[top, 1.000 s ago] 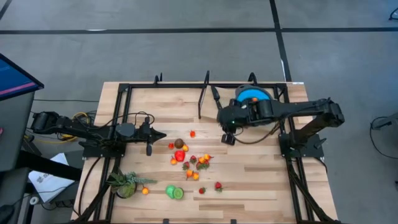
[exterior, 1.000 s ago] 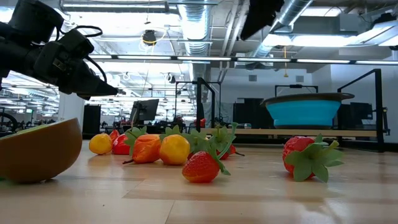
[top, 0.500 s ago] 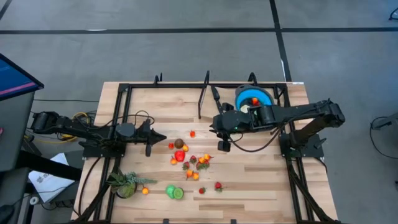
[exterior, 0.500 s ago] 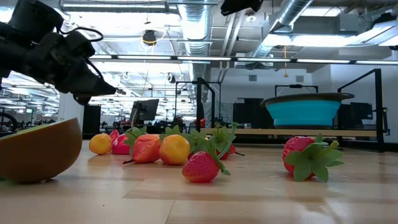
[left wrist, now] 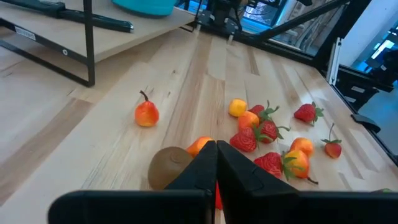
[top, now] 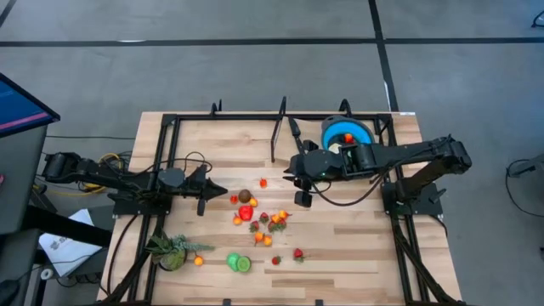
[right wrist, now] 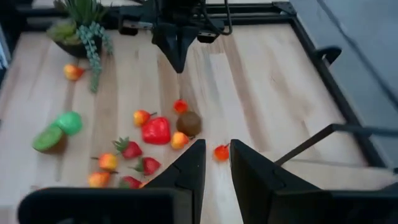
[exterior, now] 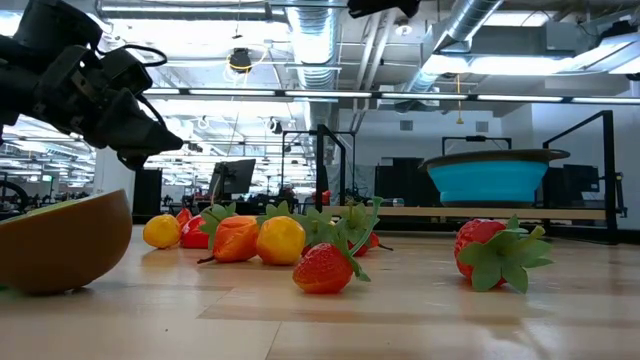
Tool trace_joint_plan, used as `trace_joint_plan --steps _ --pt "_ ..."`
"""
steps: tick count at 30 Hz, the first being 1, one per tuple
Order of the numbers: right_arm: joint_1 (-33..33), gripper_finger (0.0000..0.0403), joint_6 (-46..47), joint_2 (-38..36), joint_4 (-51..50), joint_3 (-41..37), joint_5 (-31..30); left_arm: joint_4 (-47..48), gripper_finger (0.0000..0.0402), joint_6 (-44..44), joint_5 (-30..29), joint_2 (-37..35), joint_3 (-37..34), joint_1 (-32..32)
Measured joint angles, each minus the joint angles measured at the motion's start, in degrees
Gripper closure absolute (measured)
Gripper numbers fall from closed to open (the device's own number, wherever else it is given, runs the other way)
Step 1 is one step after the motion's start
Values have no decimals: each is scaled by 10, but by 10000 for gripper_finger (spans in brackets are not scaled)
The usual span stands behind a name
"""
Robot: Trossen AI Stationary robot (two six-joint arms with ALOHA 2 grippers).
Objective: Pick & Place Fruit
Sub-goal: Put the orange pear into the blue colander
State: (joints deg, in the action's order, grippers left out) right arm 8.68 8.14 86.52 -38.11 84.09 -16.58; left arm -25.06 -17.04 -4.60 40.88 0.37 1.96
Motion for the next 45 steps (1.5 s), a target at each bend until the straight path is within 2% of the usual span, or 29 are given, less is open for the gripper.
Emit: trace_joint_plan --steps 6,12,21,25,29,34,40,45 --pt "29 336 119 0 -11 0 0 0 401 0 0 0 0 0" --pt "80 336 143 1 -11 0 0 0 401 5 0 0 0 0" --pt "110 336 145 53 140 0 2 -4 401 3 0 0 0 0" --pt "118 336 182 74 158 0 4 -8 401 3 0 0 0 0" --pt "117 336 239 102 177 1 5 -9 401 3 0 0 0 0" --pt "105 336 248 154 190 0 9 -9 401 3 0 0 0 0" --pt "73 336 301 200 165 0 104 -10 401 14 -1 0 0 -1" --pt "58 348 282 207 124 0 99 -31 401 40 -15 0 0 -1"
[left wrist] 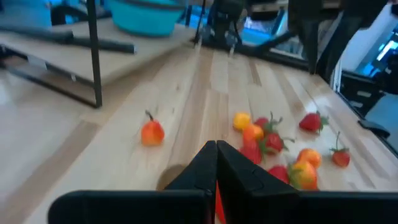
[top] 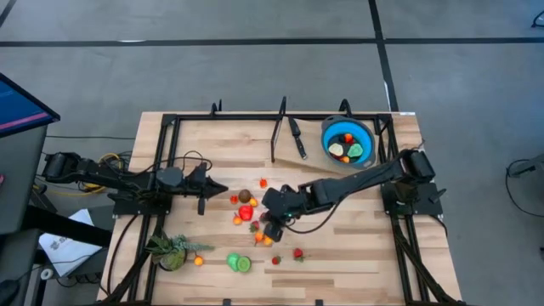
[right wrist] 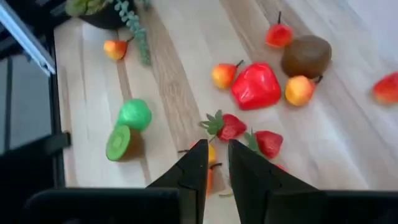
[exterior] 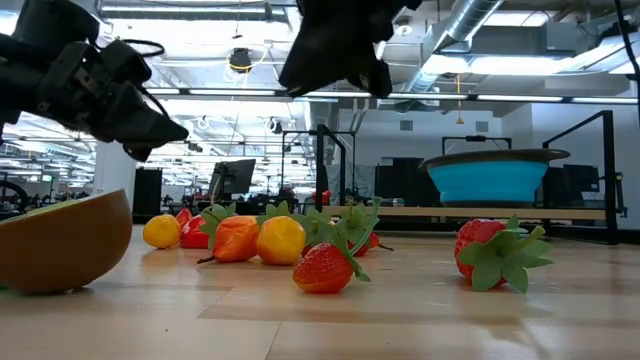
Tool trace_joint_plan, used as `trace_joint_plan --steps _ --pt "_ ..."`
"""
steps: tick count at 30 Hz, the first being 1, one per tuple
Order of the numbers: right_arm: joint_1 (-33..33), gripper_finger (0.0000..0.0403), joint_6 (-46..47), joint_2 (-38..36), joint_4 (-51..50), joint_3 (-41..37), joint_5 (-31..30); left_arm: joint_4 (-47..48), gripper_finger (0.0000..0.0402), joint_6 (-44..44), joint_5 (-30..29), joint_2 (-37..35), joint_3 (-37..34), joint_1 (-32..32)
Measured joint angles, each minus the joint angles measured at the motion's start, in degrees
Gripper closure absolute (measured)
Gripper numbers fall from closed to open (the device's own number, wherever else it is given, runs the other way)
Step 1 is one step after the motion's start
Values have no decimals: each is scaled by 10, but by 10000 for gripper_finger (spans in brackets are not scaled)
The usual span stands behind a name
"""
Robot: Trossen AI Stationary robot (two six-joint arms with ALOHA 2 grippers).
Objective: Pick & Place Fruit
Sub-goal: Put the orange pear into the blue colander
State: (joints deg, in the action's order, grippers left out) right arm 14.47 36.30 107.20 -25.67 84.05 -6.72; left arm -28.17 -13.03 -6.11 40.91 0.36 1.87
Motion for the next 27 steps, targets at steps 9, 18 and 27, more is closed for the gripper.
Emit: trace_joint_plan --steps 9,18,27 --pt "-63 399 -170 -7 -22 1 7 -35 401 70 -2 0 0 0" --pt "-134 398 -187 0 -24 1 9 -36 401 69 -4 0 0 0" --pt "-174 375 -169 0 -24 1 9 -37 401 101 -11 0 0 0"
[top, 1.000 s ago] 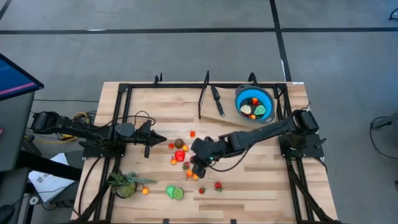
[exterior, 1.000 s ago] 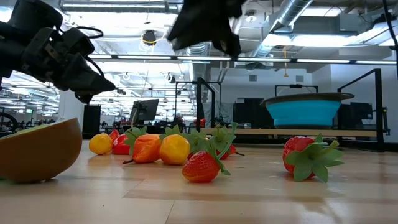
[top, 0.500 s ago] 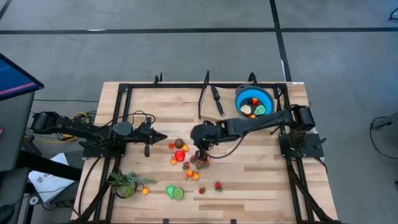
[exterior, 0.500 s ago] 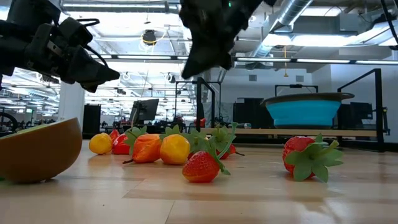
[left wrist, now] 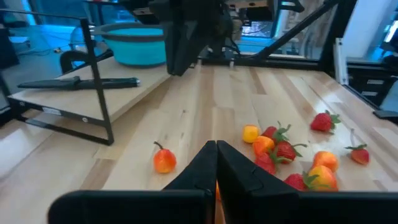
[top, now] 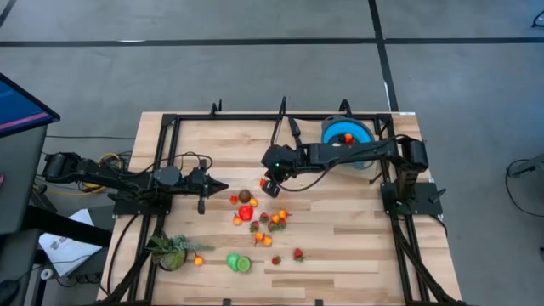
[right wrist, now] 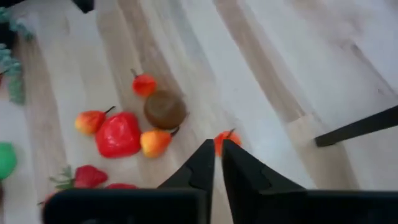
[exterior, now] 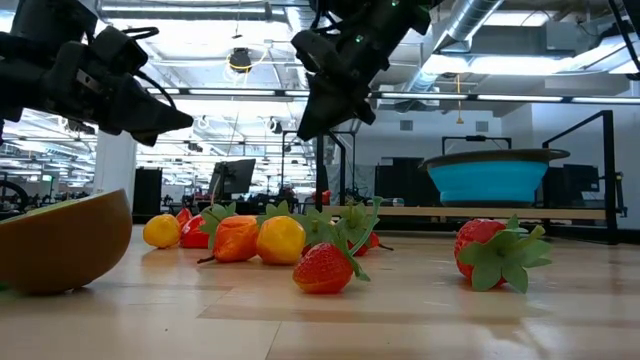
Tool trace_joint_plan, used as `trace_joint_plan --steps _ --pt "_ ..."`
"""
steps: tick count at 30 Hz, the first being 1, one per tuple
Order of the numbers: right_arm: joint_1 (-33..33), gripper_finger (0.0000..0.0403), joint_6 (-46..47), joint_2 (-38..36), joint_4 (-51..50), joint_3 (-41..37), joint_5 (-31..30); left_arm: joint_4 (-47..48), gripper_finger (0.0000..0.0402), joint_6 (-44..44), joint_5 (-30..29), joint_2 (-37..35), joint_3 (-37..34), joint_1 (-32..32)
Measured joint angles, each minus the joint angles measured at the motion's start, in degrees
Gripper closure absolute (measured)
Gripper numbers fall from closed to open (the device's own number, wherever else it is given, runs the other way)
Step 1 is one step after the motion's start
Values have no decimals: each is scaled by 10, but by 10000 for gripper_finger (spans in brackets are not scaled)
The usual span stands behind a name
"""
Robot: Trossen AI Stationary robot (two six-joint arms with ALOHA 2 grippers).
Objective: Pick & Place Fruit
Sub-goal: Put the orange pear into the blue colander
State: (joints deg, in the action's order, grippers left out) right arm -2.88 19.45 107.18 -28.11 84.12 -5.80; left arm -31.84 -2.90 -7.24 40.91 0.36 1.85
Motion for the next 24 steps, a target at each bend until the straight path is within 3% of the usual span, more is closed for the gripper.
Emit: trace_joint_plan --steps 12,17,24 --pt "13 220 -192 -1 58 -37 -6 -1 401 -5 -43 0 0 0" --pt "-1 192 -189 0 122 -83 -6 -3 401 -5 -43 0 0 0" --pt "-22 192 -172 0 202 -131 -2 -4 401 -5 -43 0 0 0"
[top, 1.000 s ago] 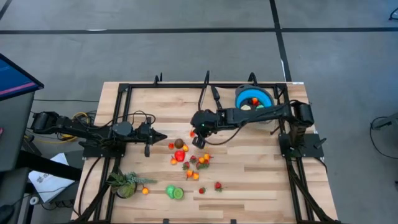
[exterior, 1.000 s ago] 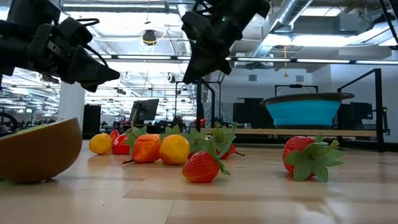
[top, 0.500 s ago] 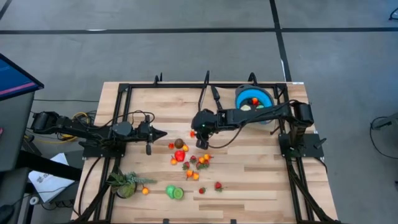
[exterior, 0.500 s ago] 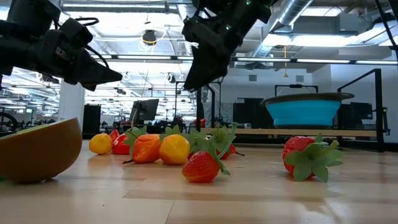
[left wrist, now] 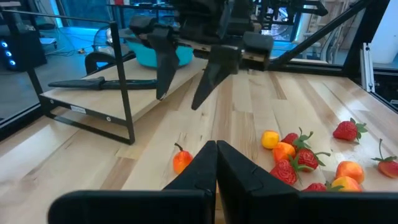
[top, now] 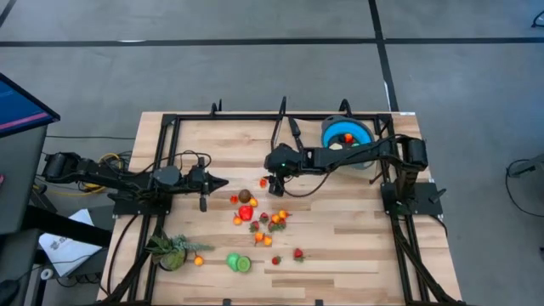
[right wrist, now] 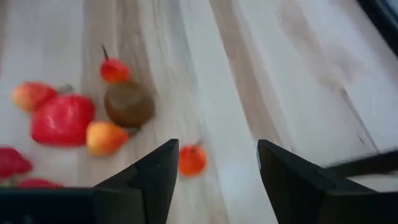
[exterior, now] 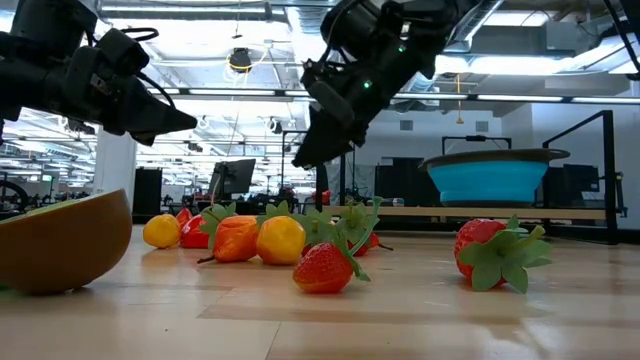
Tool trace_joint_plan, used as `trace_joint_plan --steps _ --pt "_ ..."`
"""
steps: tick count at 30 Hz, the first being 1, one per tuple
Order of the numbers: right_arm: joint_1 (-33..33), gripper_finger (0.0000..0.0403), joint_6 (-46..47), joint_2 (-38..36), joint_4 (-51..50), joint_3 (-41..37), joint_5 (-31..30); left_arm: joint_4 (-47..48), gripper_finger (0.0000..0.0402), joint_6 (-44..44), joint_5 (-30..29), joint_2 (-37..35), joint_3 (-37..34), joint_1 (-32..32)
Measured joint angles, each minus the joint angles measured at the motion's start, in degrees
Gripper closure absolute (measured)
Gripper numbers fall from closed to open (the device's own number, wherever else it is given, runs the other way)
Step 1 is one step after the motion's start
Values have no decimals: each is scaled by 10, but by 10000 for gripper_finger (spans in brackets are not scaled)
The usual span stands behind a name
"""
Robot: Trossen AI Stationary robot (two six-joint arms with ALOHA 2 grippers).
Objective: Pick & Place Fruit
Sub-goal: Put the orange pear into the blue colander
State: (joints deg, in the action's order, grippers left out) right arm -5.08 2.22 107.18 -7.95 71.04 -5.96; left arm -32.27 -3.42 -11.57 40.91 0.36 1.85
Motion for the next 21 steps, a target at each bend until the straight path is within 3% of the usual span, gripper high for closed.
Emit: trace_joint_plan --steps 7,21 --pt "0 189 13 0 53 -28 1 0 401 0 0 0 0 0" --pt "11 207 28 0 63 -29 -1 -1 401 -10 0 0 0 0"
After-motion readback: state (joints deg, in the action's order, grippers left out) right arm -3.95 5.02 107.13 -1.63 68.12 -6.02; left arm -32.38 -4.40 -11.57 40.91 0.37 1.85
